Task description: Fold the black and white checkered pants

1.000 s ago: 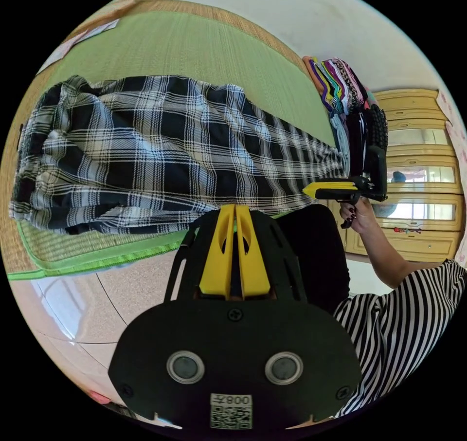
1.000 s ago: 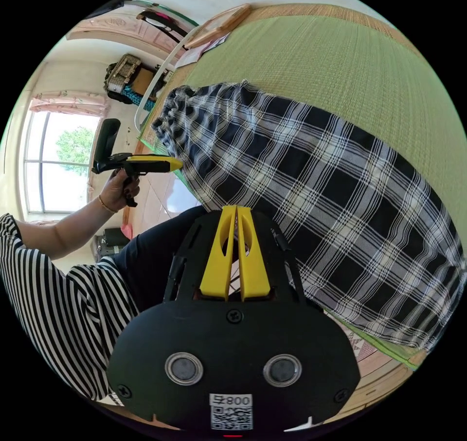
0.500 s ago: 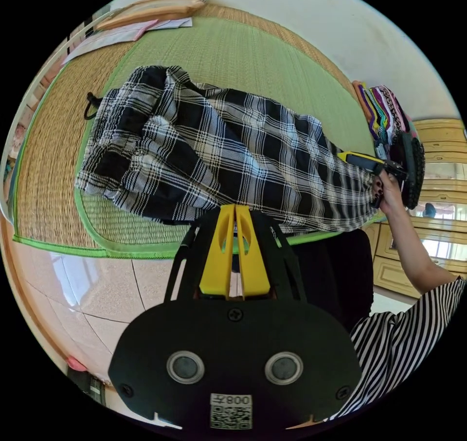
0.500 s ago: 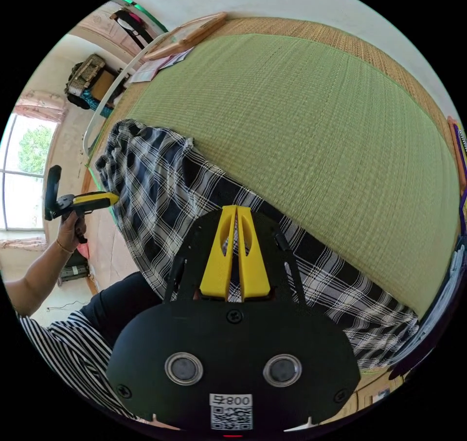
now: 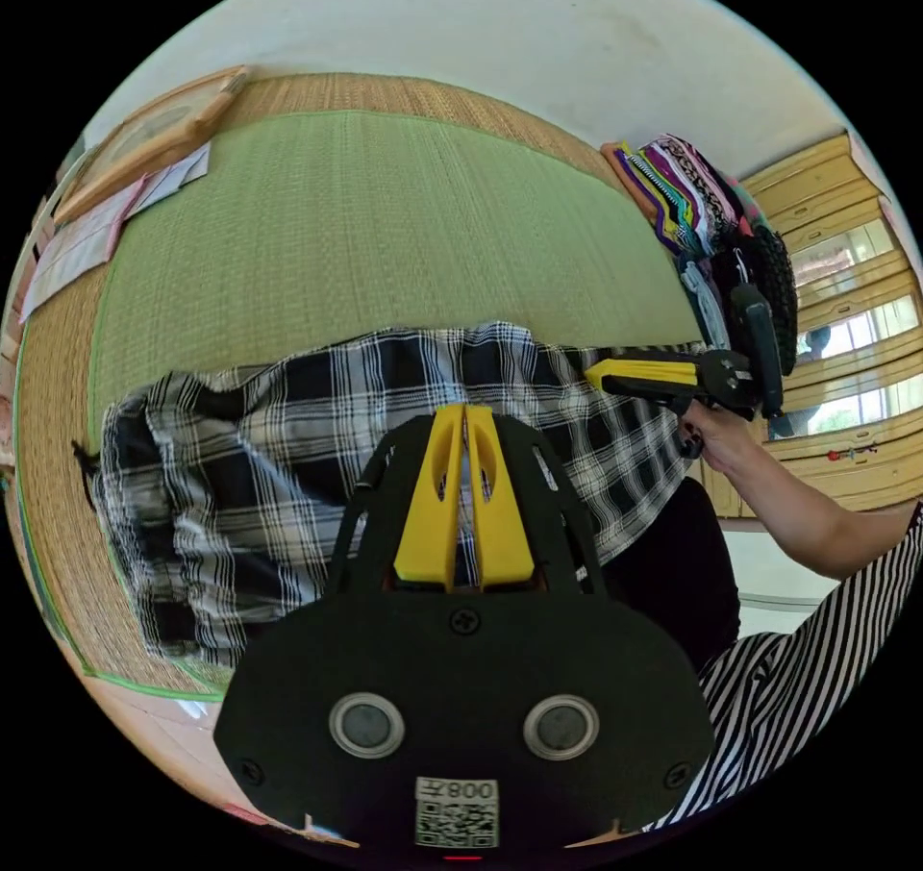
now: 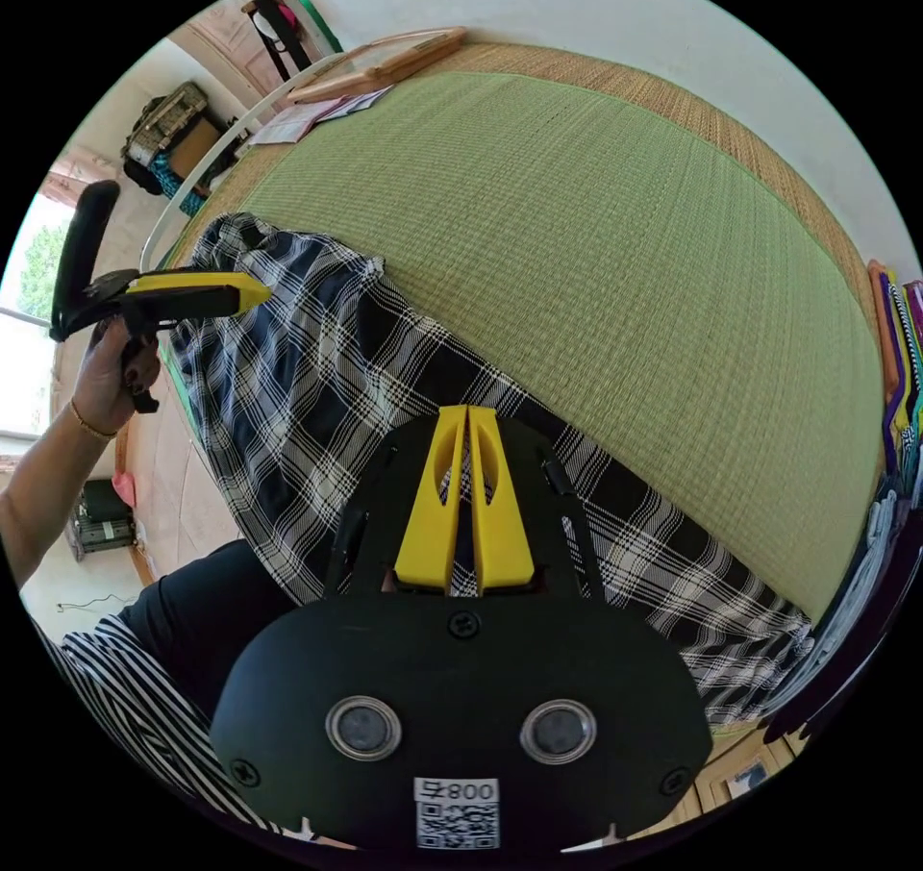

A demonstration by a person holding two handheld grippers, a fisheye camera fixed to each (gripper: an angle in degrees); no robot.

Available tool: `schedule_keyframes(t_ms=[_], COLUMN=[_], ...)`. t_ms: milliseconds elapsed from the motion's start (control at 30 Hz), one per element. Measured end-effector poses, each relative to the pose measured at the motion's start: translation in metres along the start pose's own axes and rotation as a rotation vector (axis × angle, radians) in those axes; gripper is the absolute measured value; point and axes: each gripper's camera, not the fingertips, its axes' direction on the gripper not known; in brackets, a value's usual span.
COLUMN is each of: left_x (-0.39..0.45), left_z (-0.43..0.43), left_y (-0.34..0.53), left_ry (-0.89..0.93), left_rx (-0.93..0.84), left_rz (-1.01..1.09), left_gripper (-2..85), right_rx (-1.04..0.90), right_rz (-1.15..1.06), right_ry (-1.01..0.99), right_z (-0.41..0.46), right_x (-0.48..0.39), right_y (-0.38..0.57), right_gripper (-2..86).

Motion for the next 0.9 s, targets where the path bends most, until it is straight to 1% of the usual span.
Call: schedule_keyframes(t_ms=[133, 333, 433, 600, 667, 800, 900], left_x=[0.0, -0.012, -0.009, -0.013, -0.02, -0.034, -0.054], left_z=[0.013, -0.008, -0.021, -0.041, -0.052, -0.077, -0.101], left_y=[-0.019, -0.017, -0.009, 0.009, 0.02, 0.041, 0.065], left_ry=[-0.092, -0.09, -0.093, -0.06, -0.064, -0.106, -0.189], left_rx=[-0.081, -0.035, -0.016, 0.012, 0.023, 0.067, 0.096], left_rz=[0.02, -0.049, -0.042, -0.044, -0.068, -0.122, -0.209], left_gripper=[0.1, 0.1, 0.1, 0.1, 0.1, 0.1, 0.1], right_rx=[0.002, 0.042, 0.036, 0.099, 0.126, 0.116, 0.121], right_rz=[0.037, 0.135, 0.13, 0.147, 0.205, 0.299, 0.332], right_ry=[-0.047, -0.068, -0.078, -0.111, -0.117, -0.109, -0.135], right_z=[-0.002, -0.004, -0.004, -0.016, -0.02, -0.015, -0.009], right_x=[0.005, 0.017, 0.014, 0.014, 0.022, 0.038, 0.047], right_y=[-0.003, -0.013, -0.015, 0.002, 0.013, 0.024, 0.028], right_gripper=[0.1, 0.1, 0.1, 0.1, 0.1, 0.1, 0.0])
